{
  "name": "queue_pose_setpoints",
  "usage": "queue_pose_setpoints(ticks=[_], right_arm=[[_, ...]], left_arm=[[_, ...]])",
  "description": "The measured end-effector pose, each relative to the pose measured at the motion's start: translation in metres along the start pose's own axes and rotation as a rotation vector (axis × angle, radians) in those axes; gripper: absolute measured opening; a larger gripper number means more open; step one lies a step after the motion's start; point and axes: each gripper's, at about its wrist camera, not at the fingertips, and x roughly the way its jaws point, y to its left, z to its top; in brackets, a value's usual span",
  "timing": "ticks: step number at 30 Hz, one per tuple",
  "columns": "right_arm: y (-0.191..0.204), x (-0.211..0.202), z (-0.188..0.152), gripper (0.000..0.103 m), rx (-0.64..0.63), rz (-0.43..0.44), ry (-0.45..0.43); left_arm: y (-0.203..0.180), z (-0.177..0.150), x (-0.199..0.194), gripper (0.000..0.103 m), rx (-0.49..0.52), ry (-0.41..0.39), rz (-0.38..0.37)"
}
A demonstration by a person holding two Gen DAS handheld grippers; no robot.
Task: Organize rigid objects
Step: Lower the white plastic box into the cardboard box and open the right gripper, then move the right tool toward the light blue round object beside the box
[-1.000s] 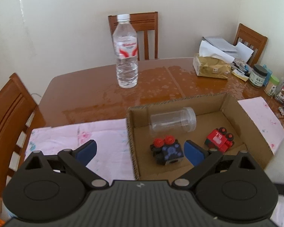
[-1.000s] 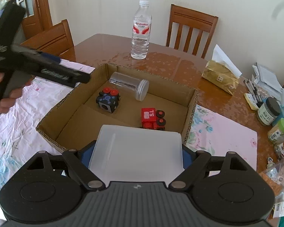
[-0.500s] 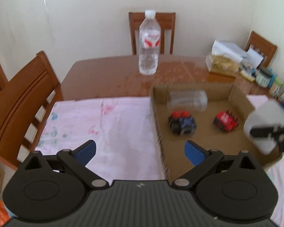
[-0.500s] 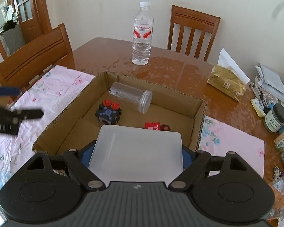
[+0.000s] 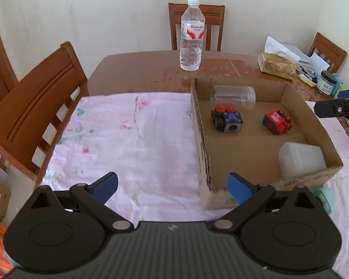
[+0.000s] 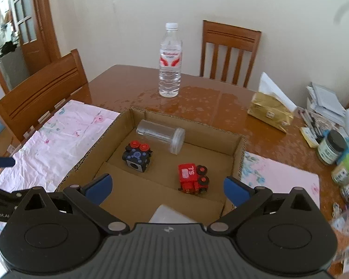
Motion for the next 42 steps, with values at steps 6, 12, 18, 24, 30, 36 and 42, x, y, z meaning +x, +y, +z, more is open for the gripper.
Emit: queue_pose_setpoints(ticks=[6,12,18,24,30,36,42], right_arm=[[-0.003,-0.015,-0.044,0.103,0.056,-0.062,-0.003],[-0.017,-0.020,-0.092,0.103,0.154,-0.094,0.053],[-0.035,-0.008,-0.128,0.103,0.193,-0.200,0.126],[-0.048,0.008,-0.148,0.103,0.214,-0.207,0.183],[-0.044,0.026,-0.147,0.103,0.180,-0.192,0.220],[-0.043,0.035,-0.148,0.103,0.168,-0.164,0.239],[-0.041,0.043,-0.149,0.103,0.174,-0.141,0.227]], left_arm=[[-0.006,-0.033,0.007,0.100,-0.035,0.058,-0.021],[-0.019,-0.062,0.010,0.101,-0.001,0.084,0.007],[-0.026,-0.074,0.009,0.101,0.007,0.118,-0.017],[-0.026,-0.079,0.008,0.101,-0.007,0.127,-0.027],[-0.026,-0.082,0.004,0.101,-0.026,0.132,-0.026],[-0.024,-0.085,0.002,0.101,-0.042,0.138,-0.020],[-0.025,-0.084,0.004,0.101,-0.046,0.142,-0.015]])
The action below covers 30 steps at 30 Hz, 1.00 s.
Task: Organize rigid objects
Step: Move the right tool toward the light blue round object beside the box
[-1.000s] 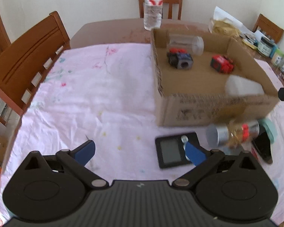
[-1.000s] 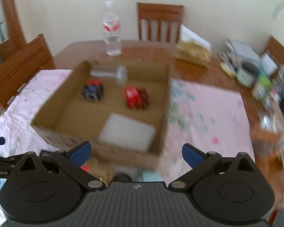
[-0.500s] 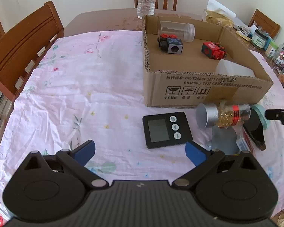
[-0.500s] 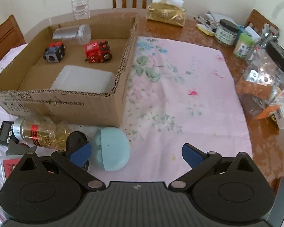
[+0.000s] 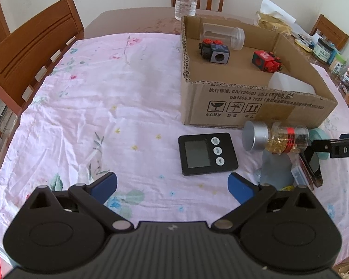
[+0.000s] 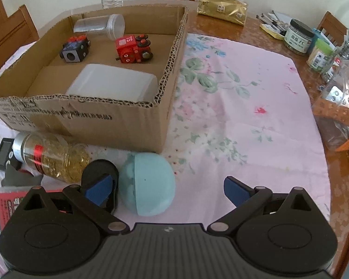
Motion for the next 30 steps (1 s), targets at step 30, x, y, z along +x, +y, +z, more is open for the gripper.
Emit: queue_pose_setpoints(ticks=[30], right_arm=[[-0.028,0.010,-0.004,0.103,-0.008,-0.022,0.034]], left_arm=[[-0.024,0.015,0.057,0.103,0.073,0.032,-0.010]])
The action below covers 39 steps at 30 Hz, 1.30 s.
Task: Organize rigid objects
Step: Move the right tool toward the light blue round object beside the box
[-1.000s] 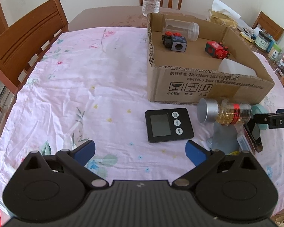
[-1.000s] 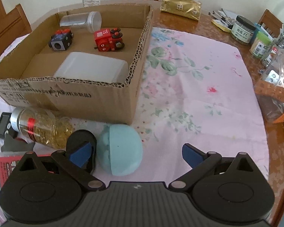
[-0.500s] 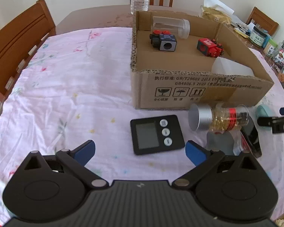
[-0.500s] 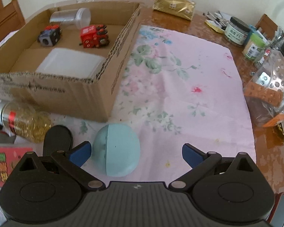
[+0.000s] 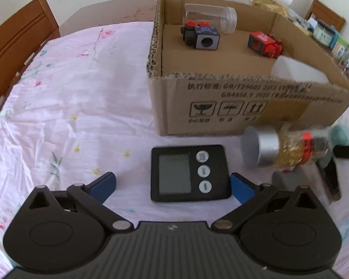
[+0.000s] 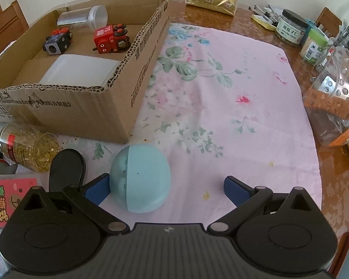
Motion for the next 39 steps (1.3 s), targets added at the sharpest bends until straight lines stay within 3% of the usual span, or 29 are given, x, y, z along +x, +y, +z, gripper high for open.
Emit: queue_pose_setpoints(ticks=[12,21,33,39], right_arm=[[0.000,-0.002,-0.005,0.103,0.006,-0.001,-0.033],[0.001,-0.003,-0.006,0.103,0.022,-0.011,-0.042],[-0.001,-0.004,-0.009,0.103,-0.016,0.009,-0.073],[-0.002,-0.004,-0.012,0.103,-0.030,0.017,-0.104]], left_arm=[[0.018,-0.004,-0.002,0.103,0.015,-0.021,-0.008],[0.020,-0.016,-0.004,0.103,0.037,-0.095,-0.021],[0.016,0.002,0.003,0.103,0.065,-0.065,-0.035],[0.014,0.007,0.004,0.102,0.131,-0.067,-0.043]])
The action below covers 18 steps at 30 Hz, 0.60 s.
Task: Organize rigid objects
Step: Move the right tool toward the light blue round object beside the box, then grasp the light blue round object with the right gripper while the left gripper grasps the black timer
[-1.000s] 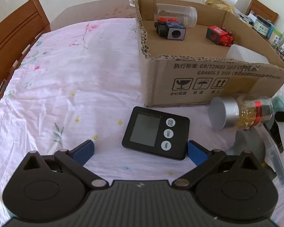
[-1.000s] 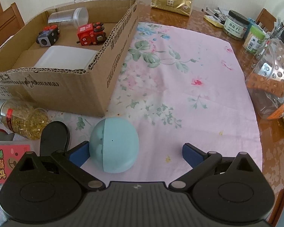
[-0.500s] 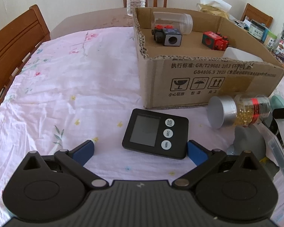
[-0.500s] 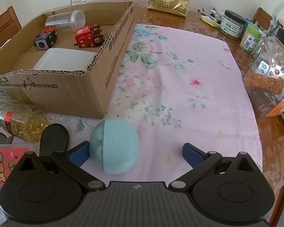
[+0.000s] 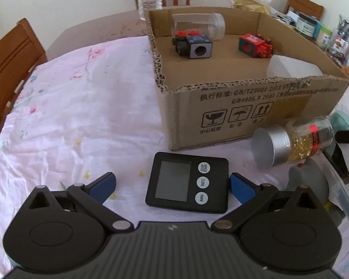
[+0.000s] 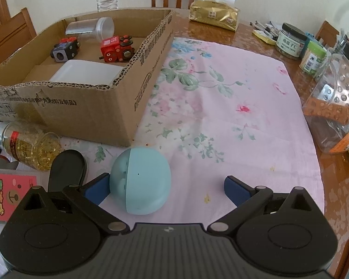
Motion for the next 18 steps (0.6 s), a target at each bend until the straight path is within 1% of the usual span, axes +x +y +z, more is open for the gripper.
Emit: queue_pose_setpoints(ticks=[4,6,8,10,11,14,16,18], right_arm=[[-0.001,0.001,0.001,0.103,-0.008,0.007,0.004],[-0.001,0.001,0.001,0.103,-0.010,0.008,0.004],[-0.001,0.000,0.000,0.103,-0.010,0.009,-0.002],[-0.001,0.000,0.000,0.103,-0.005,0.004,0.001],[0.000,0.001,0.001,0.103,-0.001,0.001,0.008],[0.003,0.001,0.005,0.103,-0.012,-0.006,0.028],[0.009,-0.001,0.007,0.099,-0.044,-0.006,0.026],[0.014,-0.003,0.007,0.092,-0.071,-0.001,0.021]], left_arm=[[0.001,0.003,0.000,0.096,0.027,0.015,-0.040],[0.001,0.006,-0.001,0.084,0.030,0.017,-0.062],[0.000,0.008,-0.003,0.077,0.040,0.016,-0.069],[-0.002,0.008,-0.005,0.075,0.041,0.028,-0.067],[-0.002,0.009,-0.005,0.071,0.038,0.032,-0.069],[-0.004,0.008,-0.006,0.069,0.032,0.034,-0.068],[-0.005,0.008,-0.006,0.069,0.025,0.034,-0.062],[-0.006,0.008,-0.005,0.069,0.024,0.033,-0.060]])
